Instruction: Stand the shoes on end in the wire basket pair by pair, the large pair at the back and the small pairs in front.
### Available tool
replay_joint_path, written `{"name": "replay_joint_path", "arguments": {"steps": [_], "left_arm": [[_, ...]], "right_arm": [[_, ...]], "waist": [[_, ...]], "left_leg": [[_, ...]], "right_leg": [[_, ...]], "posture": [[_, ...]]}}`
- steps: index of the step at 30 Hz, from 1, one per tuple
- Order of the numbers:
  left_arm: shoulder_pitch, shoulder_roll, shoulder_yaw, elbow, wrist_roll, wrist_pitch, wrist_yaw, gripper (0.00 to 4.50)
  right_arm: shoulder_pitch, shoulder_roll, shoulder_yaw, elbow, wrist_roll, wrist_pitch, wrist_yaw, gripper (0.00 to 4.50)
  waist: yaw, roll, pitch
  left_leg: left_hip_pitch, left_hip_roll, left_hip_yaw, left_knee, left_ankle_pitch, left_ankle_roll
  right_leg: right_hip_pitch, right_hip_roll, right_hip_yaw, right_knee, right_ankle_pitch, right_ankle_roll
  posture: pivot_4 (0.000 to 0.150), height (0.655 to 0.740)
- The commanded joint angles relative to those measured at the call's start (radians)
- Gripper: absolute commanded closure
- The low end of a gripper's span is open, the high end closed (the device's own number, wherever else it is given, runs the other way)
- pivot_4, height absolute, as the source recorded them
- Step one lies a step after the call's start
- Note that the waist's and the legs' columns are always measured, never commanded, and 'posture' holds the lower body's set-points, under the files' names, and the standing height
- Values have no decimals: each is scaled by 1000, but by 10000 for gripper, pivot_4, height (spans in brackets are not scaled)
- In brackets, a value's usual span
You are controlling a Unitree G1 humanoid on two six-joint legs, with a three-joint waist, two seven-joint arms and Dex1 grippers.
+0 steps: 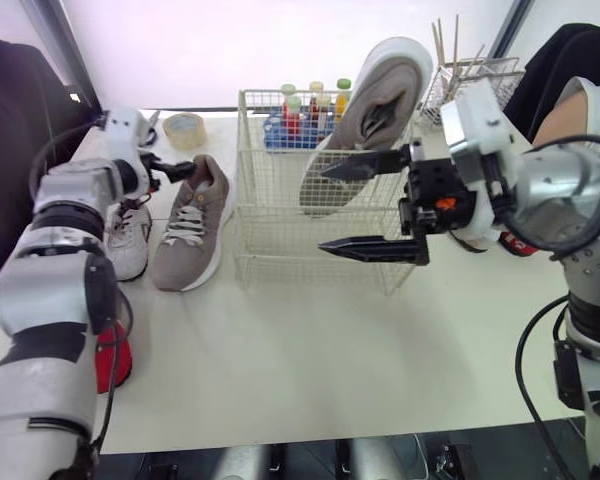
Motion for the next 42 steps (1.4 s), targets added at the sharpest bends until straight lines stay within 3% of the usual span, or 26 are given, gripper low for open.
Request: {"name": "replay_joint_path", "arguments": {"steps": [1, 5, 6, 8, 15, 20, 26, 29, 34, 36, 42], "left_arm": [[15, -9, -6, 0, 30, -19, 43, 0], [43, -28, -18, 8, 64, -21, 91, 0], [53, -31, -22, 11, 74, -21, 106, 2542], [73, -32, -25, 15, 86, -17, 133, 9190], [105, -7, -12, 13, 89, 1, 120, 44172], [23, 35, 88, -11, 1, -13, 131, 44702], [-164, 71, 234, -107, -143, -219, 138, 44702], [-222, 65, 286, -194, -211, -298, 126, 44702], [-259, 0, 329, -448, -328, -372, 128, 44702], [-275, -94, 326, -542, -358, -469, 171, 44702], [-275, -276, 288, -509, -340, -713, 226, 44702]], "right_arm": [[-6, -15, -35, -36, 23, 3, -15, 568], [-4, -26, -38, -46, 28, 13, -27, 568], [-3, -28, -37, -49, 29, 15, -31, 107], [-4, -30, -37, -51, 30, 17, -40, 0], [-6, -29, -31, -50, 25, 13, -49, 0], [-15, -21, -14, -28, 2, -14, -31, 0], [-21, -13, -2, 0, -18, -39, -10, 0], [-21, -16, -2, 14, -23, -48, 2, 0], [-38, -19, 4, 41, -34, -54, 18, 0], [-36, -31, -4, 51, -39, -62, 38, 0], [-39, -38, -5, 35, -39, -43, 32, 0]], "waist": [[-3, 0, 0], [-4, 0, 0], [-3, 0, 0], [-2, 0, 0], [-17, 0, -1], [-26, 0, -1], [-16, -13, 6], [-13, -13, 6], [-13, -13, 6], [-6, -13, 6], [0, -13, 6]], "left_leg": [[0, 0, 0, 0, 0, 0], [0, 1, 0, -1, 0, 0], [0, 1, 0, -1, 0, 0], [0, 1, 0, -1, 0, 0], [1, 1, 0, -1, 0, 0], [1, 1, 1, -1, 0, 0], [-4, 1, 0, -1, 1, -2], [-8, 0, 0, 0, 3, -6], [-8, -1, 2, 0, 2, -4], [-7, -1, 2, 0, 2, -4], [-3, -1, 1, 2, 2, -3]], "right_leg": [[0, 0, 0, 0, 0, 0], [-1, 0, 0, 1, 0, 0], [-1, 0, 0, 1, 0, 0], [-1, 0, 0, 0, 0, 0], [-1, 0, 0, 1, 0, 0], [-1, 0, 0, 1, 0, 0], [-5, 0, 0, 1, 0, 0], [-8, -1, 0, 0, 3, 5], [-7, -3, 0, -1, 4, 7], [-7, -3, 0, -1, 4, 7], [1, -2, 0, -7, 4, 7]], "posture": [[1500, 7400], [1500, 7400], [1500, 7400], [1500, 7400], [1500, 7400], [1500, 7400], [1500, 7400], [1500, 7400], [1500, 7400], [1500, 7400], [1500, 7400]]}}
